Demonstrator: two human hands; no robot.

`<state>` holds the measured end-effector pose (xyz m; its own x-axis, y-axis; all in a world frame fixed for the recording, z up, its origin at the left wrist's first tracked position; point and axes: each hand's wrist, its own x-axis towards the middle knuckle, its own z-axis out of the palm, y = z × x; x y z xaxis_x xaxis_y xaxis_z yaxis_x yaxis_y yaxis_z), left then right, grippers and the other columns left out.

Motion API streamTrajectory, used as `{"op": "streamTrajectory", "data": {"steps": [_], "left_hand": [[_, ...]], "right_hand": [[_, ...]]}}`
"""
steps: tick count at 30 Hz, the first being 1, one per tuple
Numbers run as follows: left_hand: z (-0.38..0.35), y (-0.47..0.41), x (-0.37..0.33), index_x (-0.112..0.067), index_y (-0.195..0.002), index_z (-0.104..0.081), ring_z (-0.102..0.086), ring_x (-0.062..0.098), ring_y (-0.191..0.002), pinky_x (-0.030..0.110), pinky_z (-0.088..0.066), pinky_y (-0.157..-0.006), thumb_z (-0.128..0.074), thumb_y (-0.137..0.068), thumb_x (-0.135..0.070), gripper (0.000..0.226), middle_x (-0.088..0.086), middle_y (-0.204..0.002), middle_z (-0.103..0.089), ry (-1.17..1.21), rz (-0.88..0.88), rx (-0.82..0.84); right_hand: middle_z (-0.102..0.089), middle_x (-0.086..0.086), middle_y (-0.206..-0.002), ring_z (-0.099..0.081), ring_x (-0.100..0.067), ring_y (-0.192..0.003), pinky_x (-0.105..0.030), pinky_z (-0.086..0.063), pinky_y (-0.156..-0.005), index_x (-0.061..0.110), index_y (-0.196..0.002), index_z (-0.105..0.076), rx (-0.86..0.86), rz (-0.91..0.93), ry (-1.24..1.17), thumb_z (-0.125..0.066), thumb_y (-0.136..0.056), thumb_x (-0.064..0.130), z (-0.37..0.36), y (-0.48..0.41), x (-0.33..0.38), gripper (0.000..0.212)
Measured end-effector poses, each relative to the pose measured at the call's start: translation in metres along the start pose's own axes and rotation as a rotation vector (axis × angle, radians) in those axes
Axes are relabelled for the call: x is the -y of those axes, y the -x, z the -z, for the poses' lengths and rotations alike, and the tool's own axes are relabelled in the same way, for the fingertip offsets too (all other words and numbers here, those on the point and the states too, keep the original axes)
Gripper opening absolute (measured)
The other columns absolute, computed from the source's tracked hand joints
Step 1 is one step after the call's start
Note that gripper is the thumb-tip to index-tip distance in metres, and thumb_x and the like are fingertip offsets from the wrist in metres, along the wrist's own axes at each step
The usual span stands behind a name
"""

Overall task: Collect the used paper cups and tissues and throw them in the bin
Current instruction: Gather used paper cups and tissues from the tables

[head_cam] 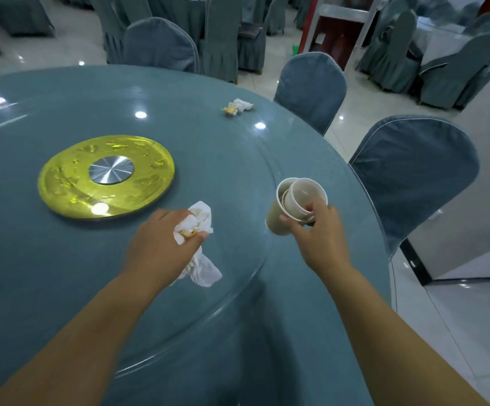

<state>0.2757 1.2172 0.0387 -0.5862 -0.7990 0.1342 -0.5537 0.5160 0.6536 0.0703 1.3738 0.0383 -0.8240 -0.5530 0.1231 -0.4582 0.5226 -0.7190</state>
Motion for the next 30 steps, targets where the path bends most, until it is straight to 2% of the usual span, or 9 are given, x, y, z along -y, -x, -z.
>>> {"op": "streamTrajectory", "data": {"steps": [5, 9, 11, 15, 18, 21, 23, 27, 30], "left_hand": [[0.071, 0.066, 0.050, -0.034, -0.086, -0.057, -0.061, 0.021, -0.087, 0.031, -0.041, -0.068, -0.067, -0.078, -0.050, 0.020, -0.006, -0.094, -0.061, 0.017, 0.098, -0.025], [0.140, 0.133, 0.098, -0.033, -0.089, -0.059, -0.058, 0.022, -0.090, 0.035, -0.044, -0.073, -0.070, -0.079, -0.044, 0.018, -0.005, -0.097, -0.060, 0.016, 0.180, -0.130], [0.176, 0.170, 0.126, -0.030, -0.097, -0.062, -0.057, 0.021, -0.095, 0.036, -0.045, -0.079, -0.071, -0.079, -0.042, 0.023, -0.004, -0.101, -0.059, 0.017, 0.227, -0.174], [0.239, 0.246, 0.183, -0.030, -0.103, -0.063, -0.059, 0.021, -0.097, 0.033, -0.044, -0.077, -0.071, -0.079, -0.043, 0.028, -0.005, -0.104, -0.062, -0.006, 0.350, -0.266], [0.276, 0.298, 0.217, -0.025, -0.107, -0.065, -0.058, 0.024, -0.098, 0.030, -0.039, -0.075, -0.070, -0.081, -0.041, 0.031, -0.004, -0.106, -0.061, -0.034, 0.461, -0.337], [0.300, 0.340, 0.247, -0.028, -0.092, -0.062, -0.059, 0.021, -0.086, 0.028, -0.035, -0.066, -0.066, -0.081, -0.046, 0.021, -0.005, -0.092, -0.062, -0.054, 0.552, -0.367], [0.312, 0.364, 0.261, -0.029, -0.093, -0.062, -0.057, 0.018, -0.081, 0.028, -0.036, -0.065, -0.065, -0.081, -0.049, 0.023, -0.004, -0.089, -0.060, -0.038, 0.634, -0.425], [0.328, 0.403, 0.280, -0.025, -0.108, -0.065, -0.059, 0.023, -0.091, 0.033, -0.046, -0.077, -0.067, -0.081, -0.047, 0.035, 0.000, -0.101, -0.063, -0.007, 0.764, -0.573], [0.333, 0.426, 0.292, -0.021, -0.116, -0.064, -0.056, 0.023, -0.096, 0.031, -0.041, -0.082, -0.072, -0.080, -0.038, 0.041, 0.001, -0.108, -0.060, 0.009, 0.865, -0.679]], "right_hand": [[-0.048, 0.005, -0.099, -0.053, -0.016, -0.089, -0.032, -0.045, -0.075, 0.023, -0.105, -0.055, 0.020, 0.177, -0.056, -0.077, -0.074, 0.041, -0.020, 0.081, 0.071, 0.042], [-0.051, 0.006, -0.094, -0.054, -0.018, -0.088, -0.039, -0.049, -0.077, 0.032, -0.087, -0.048, 0.067, 0.258, -0.139, -0.082, -0.069, 0.035, -0.052, 0.151, 0.128, 0.039], [-0.053, 0.003, -0.095, -0.055, -0.020, -0.089, -0.042, -0.050, -0.079, 0.030, -0.087, -0.049, 0.111, 0.272, -0.162, -0.083, -0.068, 0.032, -0.075, 0.189, 0.155, 0.039], [-0.056, 0.001, -0.094, -0.055, -0.019, -0.087, -0.039, -0.050, -0.076, 0.034, -0.083, -0.049, 0.240, 0.331, -0.213, -0.084, -0.067, 0.031, -0.128, 0.263, 0.202, 0.038], [-0.056, 0.000, -0.094, -0.053, -0.018, -0.086, -0.037, -0.049, -0.074, 0.029, -0.085, -0.052, 0.367, 0.396, -0.234, -0.083, -0.068, 0.033, -0.168, 0.310, 0.230, 0.035], [-0.052, 0.005, -0.095, -0.050, -0.014, -0.089, -0.031, -0.046, -0.075, 0.029, -0.088, -0.051, 0.476, 0.510, -0.238, -0.082, -0.069, 0.034, -0.198, 0.346, 0.260, 0.037], [-0.049, 0.008, -0.097, -0.049, -0.011, -0.091, -0.029, -0.046, -0.077, 0.030, -0.091, -0.050, 0.546, 0.580, -0.250, -0.081, -0.070, 0.035, -0.214, 0.364, 0.278, 0.038], [-0.048, 0.007, -0.106, -0.049, -0.008, -0.092, -0.031, -0.048, -0.078, 0.025, -0.094, -0.053, 0.704, 0.684, -0.244, -0.080, -0.072, 0.038, -0.245, 0.391, 0.308, 0.037], [-0.049, 0.006, -0.111, -0.052, -0.009, -0.094, -0.035, -0.051, -0.079, 0.020, -0.100, -0.058, 0.796, 0.773, -0.266, -0.079, -0.071, 0.039, -0.271, 0.405, 0.328, 0.040]]}}
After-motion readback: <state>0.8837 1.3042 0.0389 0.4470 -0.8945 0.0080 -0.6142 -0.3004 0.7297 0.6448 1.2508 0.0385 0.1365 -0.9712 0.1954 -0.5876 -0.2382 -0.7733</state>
